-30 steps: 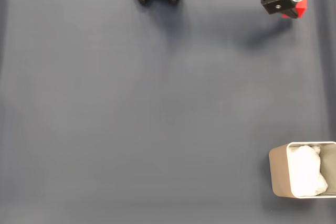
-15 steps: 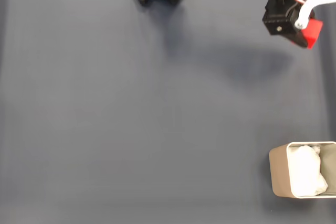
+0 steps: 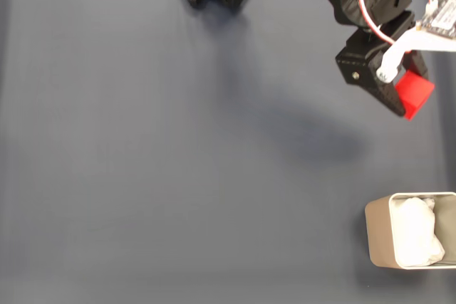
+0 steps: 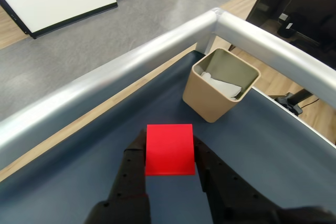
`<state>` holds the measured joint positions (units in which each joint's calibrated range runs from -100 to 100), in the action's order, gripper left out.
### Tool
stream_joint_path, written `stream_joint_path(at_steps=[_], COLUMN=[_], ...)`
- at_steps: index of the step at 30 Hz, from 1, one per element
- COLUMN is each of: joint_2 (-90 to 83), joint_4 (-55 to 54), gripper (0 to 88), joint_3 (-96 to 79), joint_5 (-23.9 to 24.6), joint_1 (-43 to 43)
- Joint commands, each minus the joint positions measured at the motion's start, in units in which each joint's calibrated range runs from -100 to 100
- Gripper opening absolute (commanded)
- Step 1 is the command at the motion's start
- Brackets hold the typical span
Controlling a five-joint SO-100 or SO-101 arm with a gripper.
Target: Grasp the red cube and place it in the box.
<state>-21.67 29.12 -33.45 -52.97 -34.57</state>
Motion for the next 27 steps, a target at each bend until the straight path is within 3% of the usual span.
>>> stream_joint_path(at_steps=[1,27], joint_2=[0.78,19.93], joint_4=[0.23,1.37], gripper=[9.5,9.8], joint_3=[5.9,31.81], joint_5=[0.59,1.71], joint_1=[1.97,8.15])
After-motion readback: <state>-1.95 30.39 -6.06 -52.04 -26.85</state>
